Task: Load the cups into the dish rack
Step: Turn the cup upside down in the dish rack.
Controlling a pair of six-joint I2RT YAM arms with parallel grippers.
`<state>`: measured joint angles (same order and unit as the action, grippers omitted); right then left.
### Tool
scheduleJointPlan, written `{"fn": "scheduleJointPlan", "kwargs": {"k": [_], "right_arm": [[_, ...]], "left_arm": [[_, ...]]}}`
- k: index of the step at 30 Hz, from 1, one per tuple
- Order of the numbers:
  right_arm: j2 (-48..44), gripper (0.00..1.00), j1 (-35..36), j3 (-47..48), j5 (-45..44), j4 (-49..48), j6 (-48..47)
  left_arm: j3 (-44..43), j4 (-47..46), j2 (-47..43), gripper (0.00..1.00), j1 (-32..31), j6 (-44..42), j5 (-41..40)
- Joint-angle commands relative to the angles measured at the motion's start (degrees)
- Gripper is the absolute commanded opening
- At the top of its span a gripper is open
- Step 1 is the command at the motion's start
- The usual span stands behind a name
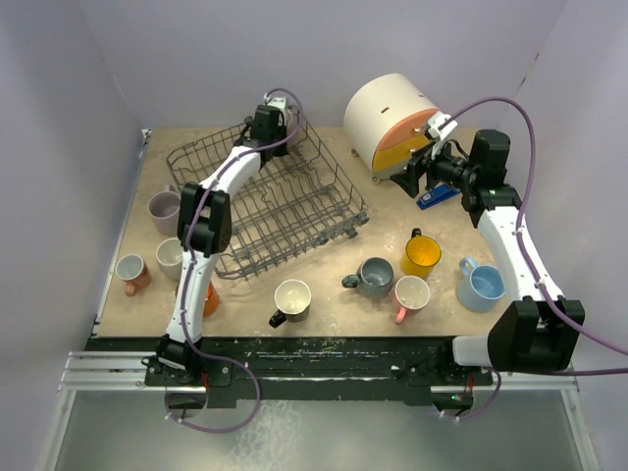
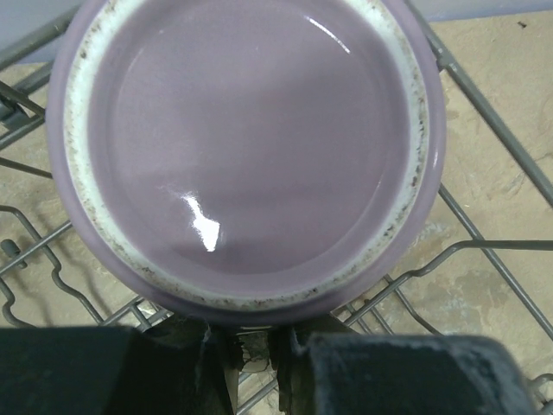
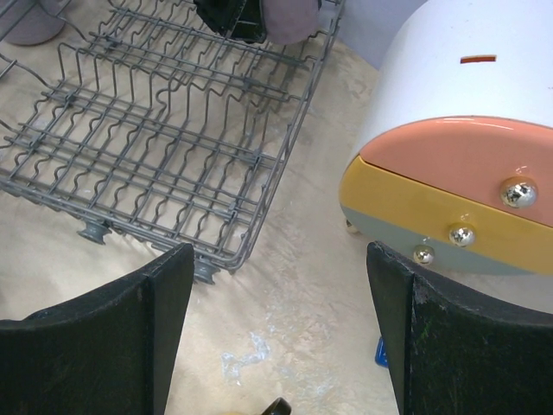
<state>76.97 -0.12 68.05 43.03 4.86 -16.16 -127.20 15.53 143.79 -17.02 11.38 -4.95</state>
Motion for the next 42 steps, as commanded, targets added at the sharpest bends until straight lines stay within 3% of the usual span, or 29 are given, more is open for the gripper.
{"fn": "scheduleJointPlan", "kwargs": {"k": [1,4,9,11,15,20,27,34,40,42], "right_arm": [[0.4,0.83,-0.1,0.1,0.2,-2.7,-0.5],[0.3,0.83,-0.1,0.1,0.3,-2.8,-0.3],[0.0,0.83,-0.1,-0.2,0.8,-3.3,0.4],[-0.3,0.83,-0.1,-0.4,0.8,-3.2,0.3],[-0.9,0.83,-0.1,-0.8,0.9,-2.9,0.4],[-1.8,0.83,-0.1,-0.6,1.3,-2.3,0.4],[-3.6,0.83,-0.1,-0.2,2.9,0.5,-2.2],[-4.4,0.83,0.0,0.1,6.3,2.3,-4.6],[-5.0,0.83,0.1,0.2,7.7,2.8,-6.3],[-5.0,0.83,0.1,0.1,7.8,2.7,-6.3]], "left_arm": [[-4.7,-6.0,-0.2,0.00,-0.2,0.8,-3.5],[-5.4,-5.8,0.8,0.01,-0.3,1.2,-4.0],[-8.5,-4.6,3.0,0.11,-0.5,1.8,-5.1],[-8.8,-4.4,3.4,0.19,-0.5,2.0,-5.7],[-9.5,-3.9,3.9,0.44,-0.5,2.9,-6.0],[-9.8,-2.5,2.6,0.57,-0.7,3.8,-5.1],[0.9,-5.3,-7.9,0.70,-0.7,3.8,-2.5],[15.3,-10.1,-21.2,0.78,-0.7,4.2,3.2],[26.1,-12.9,-29.6,0.77,-0.2,5.4,6.4],[28.2,-12.2,-30.8,0.71,0.6,6.6,6.6]]}}
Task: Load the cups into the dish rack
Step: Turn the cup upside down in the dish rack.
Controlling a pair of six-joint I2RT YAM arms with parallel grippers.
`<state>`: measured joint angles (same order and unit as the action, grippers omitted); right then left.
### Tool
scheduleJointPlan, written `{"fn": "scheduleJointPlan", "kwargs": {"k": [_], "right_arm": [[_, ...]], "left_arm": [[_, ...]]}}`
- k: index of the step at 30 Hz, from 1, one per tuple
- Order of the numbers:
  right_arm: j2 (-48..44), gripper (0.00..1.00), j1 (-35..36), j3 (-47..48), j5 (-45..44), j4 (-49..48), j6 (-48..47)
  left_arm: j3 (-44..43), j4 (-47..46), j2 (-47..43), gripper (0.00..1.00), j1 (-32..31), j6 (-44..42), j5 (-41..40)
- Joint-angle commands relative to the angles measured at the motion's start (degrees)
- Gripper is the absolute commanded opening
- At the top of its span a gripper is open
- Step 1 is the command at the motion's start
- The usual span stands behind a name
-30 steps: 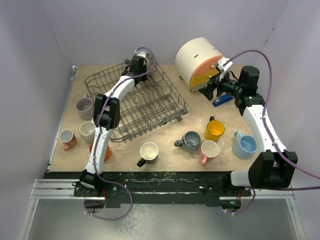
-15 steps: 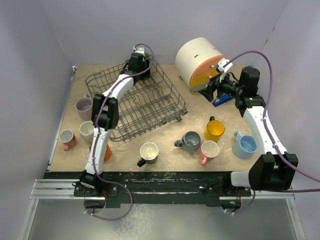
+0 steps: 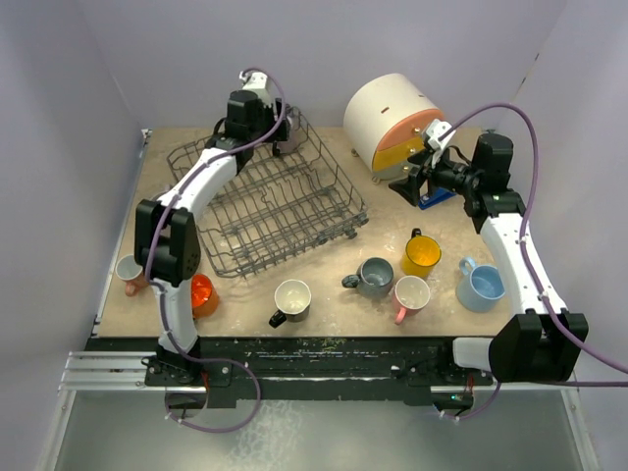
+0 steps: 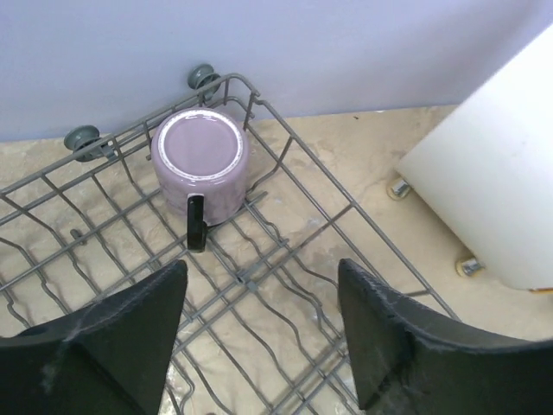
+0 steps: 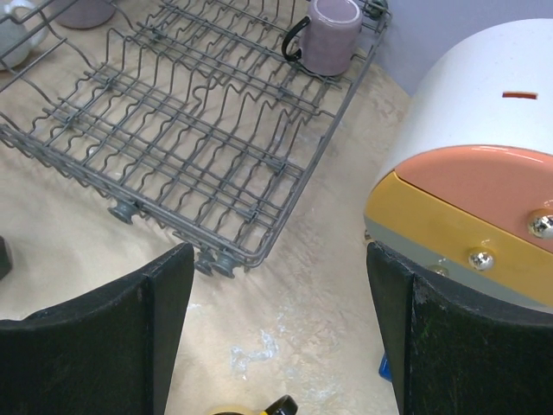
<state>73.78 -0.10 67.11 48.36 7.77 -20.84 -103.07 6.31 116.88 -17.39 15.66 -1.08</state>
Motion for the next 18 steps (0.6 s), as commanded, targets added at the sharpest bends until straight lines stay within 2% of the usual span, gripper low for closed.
{"fn": "scheduleJointPlan", "kwargs": {"k": [1,4,7,8,9,18], "right_arm": [[-1.8,0.83,0.1,1.0,2.5,-0.4,-1.7],[-1.8,0.82,0.5,0.5,2.3,-0.9,-1.6],[-1.8,0.82,0.8,0.3,2.2,-1.5,-1.4],[-1.7,0.82,0.9,0.2,2.2,-1.6,-1.3],[-1.7,0.82,1.1,0.2,2.2,-1.8,-1.2],[-1.7,0.82,1.5,-0.4,2.3,-3.0,0.0]], "left_arm": [[4.3,-2.0,-4.0,0.67,1.5,3.3,3.0],[3.0,2.5,-2.2,0.46,3.4,6.4,3.5],[-2.5,8.4,2.5,0.09,4.4,6.7,2.4],[-4.7,9.9,4.4,0.03,4.5,5.9,1.6],[-6.6,10.9,6.3,0.00,4.5,5.0,0.9],[-19.3,12.7,19.8,0.00,4.8,2.4,-4.9]]}}
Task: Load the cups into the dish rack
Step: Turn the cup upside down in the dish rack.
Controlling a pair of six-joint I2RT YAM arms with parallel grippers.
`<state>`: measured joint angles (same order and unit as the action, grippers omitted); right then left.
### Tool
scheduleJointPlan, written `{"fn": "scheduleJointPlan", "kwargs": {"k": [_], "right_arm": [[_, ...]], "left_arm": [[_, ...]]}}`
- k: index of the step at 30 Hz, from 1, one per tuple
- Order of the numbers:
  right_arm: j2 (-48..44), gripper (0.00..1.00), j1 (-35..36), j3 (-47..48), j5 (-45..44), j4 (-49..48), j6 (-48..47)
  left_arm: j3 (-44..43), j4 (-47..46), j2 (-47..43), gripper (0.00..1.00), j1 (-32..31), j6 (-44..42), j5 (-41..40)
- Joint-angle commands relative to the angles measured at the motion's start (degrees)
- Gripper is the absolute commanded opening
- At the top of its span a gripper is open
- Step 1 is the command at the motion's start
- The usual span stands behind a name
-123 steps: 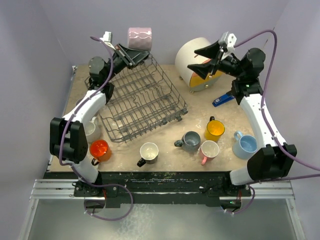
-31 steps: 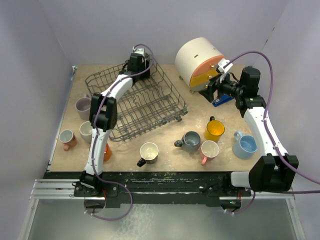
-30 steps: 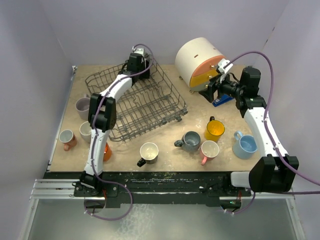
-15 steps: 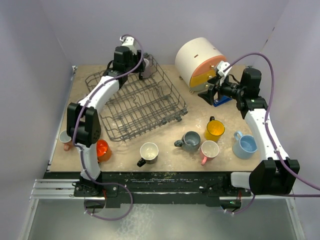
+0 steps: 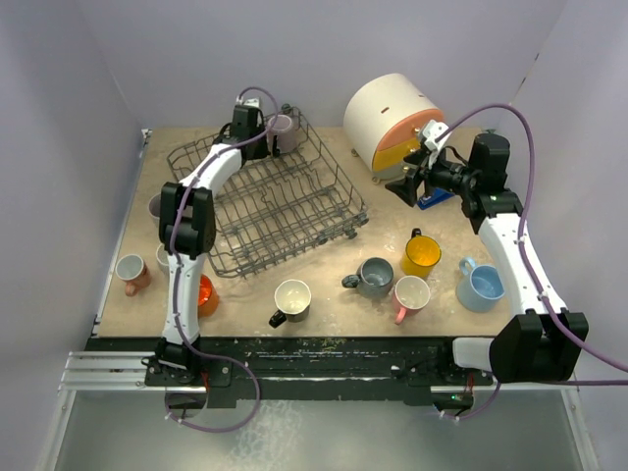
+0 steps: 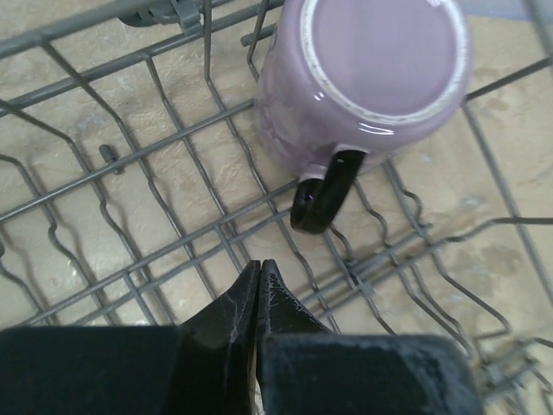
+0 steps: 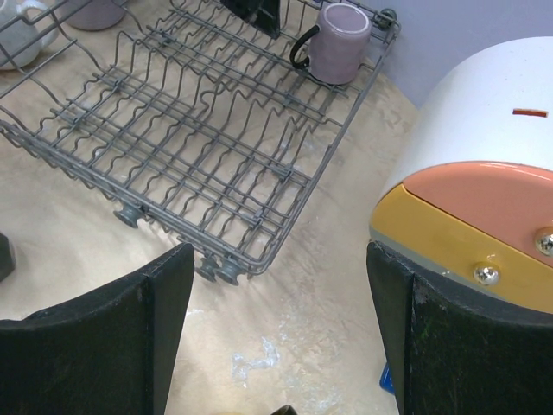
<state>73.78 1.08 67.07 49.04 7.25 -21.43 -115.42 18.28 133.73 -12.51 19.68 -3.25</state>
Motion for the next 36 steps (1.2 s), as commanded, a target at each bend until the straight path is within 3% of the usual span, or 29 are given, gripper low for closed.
{"fn": "scheduleJointPlan", "kwargs": {"k": [1,6,13,24,30,36], "right_arm": [[-1.8,0.82,0.2,-0.4,1.7,-2.7,0.8],[-2.1,0.82,0.2,-0.8,1.7,-3.3,1.4],[-1.9,0.82,0.3,-1.1,1.7,-3.9,2.0],[-2.2,0.82,0.3,-1.4,1.7,-3.6,2.1],[-2.7,0.82,0.3,-1.9,2.1,-3.5,1.9],[-2.8,0.83,0.3,-1.3,6.1,-1.1,-1.9]], "left_arm": [[-8.5,1.1,4.2,0.00,-0.1,-1.6,-2.8],[-13.4,1.4,8.1,0.00,-0.2,-0.5,-1.5],[-13.5,-4.5,8.4,0.00,-2.6,1.4,10.4],[-22.5,-3.7,13.6,0.00,-4.0,6.7,13.1],[-16.7,-3.7,7.7,0.06,-3.4,4.3,11.5],[-4.7,-7.1,-4.1,0.23,-2.2,2.6,12.7]]}}
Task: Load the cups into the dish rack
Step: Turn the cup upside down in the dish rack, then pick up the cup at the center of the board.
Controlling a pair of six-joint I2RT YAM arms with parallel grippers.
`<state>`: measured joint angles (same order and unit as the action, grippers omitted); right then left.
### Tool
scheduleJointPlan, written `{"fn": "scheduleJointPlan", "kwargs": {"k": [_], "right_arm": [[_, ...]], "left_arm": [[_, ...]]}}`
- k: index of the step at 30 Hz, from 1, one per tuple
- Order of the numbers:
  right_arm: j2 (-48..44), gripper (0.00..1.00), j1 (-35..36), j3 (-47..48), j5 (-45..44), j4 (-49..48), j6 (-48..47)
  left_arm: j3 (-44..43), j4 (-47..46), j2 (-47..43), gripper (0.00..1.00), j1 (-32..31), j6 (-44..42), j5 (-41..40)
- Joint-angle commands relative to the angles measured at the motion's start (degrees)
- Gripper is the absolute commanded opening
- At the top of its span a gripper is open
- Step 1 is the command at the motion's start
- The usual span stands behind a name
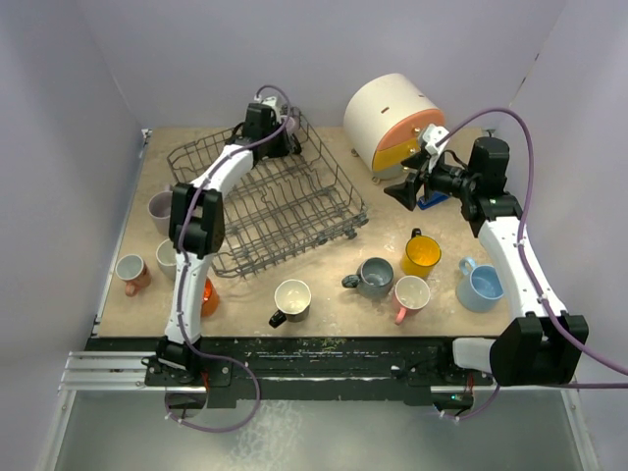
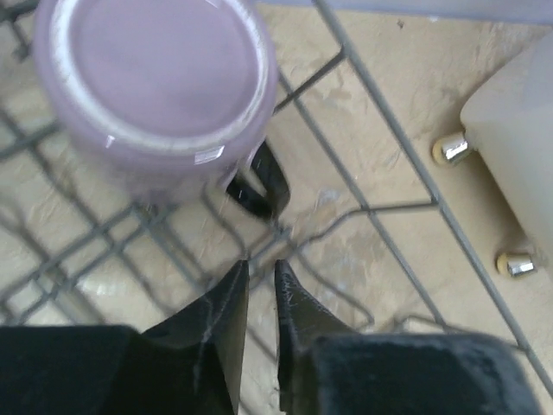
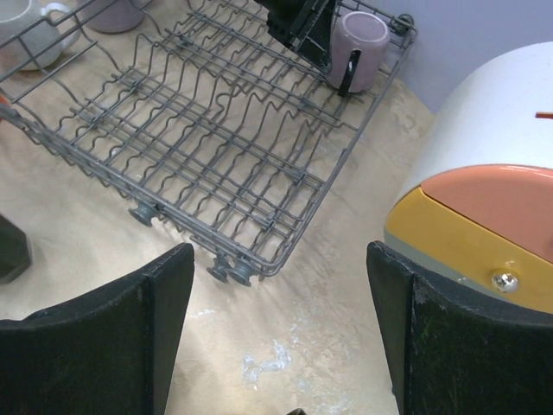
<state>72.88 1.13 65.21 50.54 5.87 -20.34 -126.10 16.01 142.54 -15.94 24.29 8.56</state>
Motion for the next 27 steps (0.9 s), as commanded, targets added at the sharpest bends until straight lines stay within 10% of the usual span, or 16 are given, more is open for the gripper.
{"fn": "scheduleJointPlan", "kwargs": {"k": [1,10,18,27], "right_arm": [[-1.9,0.83,0.2,0.7,5.4,0.9,-4.3],[-1.3,1.00,0.3,1.8,16.8,20.4,-34.2],[2.4,1.00,0.4,3.9,15.8,38.3,-56.2],[6.7,0.88,0.4,7.0,3.0,52.3,-70.1]], "left_arm": [[8.7,-6.2,-15.5,0.27,1.4,-2.6,1.6],[37.7,-18.6,-40.9,0.50,2.7,-8.4,5.8],[58.4,-25.3,-61.5,0.99,3.3,-6.2,3.8],[69.4,-29.2,-71.2,0.99,3.7,6.2,3.9]]}}
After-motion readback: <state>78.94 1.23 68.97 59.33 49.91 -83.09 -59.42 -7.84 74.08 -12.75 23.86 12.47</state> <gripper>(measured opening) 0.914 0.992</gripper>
